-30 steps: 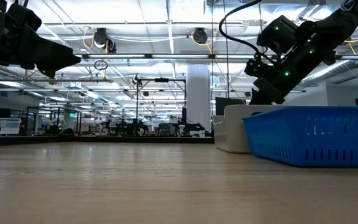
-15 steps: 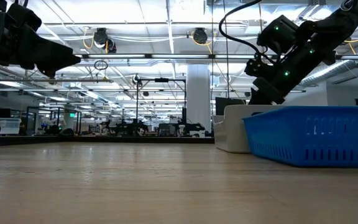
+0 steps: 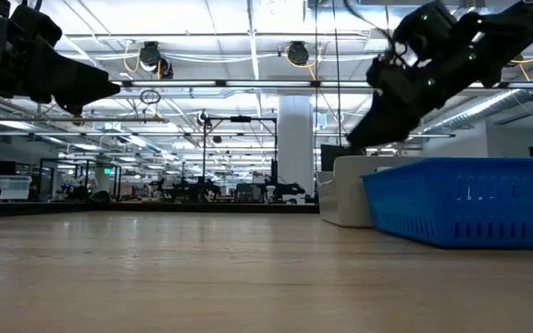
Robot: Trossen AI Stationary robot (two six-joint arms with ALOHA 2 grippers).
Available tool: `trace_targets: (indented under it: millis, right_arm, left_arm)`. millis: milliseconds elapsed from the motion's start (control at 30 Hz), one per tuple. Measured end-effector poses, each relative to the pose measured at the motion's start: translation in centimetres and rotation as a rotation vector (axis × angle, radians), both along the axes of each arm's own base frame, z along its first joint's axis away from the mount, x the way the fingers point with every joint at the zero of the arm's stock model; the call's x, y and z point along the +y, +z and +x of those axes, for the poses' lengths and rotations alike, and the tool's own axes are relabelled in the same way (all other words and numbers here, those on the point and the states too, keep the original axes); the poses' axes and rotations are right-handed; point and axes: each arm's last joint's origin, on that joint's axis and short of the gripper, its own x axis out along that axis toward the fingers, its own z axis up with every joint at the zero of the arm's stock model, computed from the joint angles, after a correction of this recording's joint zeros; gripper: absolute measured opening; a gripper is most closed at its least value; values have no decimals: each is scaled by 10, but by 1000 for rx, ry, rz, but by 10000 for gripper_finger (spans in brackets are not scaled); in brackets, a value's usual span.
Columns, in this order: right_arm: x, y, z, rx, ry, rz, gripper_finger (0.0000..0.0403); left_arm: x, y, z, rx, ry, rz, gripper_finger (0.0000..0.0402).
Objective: Pick & Place Office items
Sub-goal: Return to Home Position
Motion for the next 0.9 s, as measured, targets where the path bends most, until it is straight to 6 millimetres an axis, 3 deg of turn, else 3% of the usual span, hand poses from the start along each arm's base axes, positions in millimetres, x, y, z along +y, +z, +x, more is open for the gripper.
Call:
trace_targets:
  millis: [300, 600, 900]
  right_arm:
    - [8, 38, -14, -231, 120, 0, 228]
    - [21, 85, -54, -504, 205, 4, 226]
    - [36, 90, -105, -481, 264, -51, 224]
  left_arm:
    - [0, 0, 0, 0, -1, 0, 214]
    - [0, 0, 0, 0, -1, 0, 214]
    - [0, 0, 0, 0, -1, 0, 214]
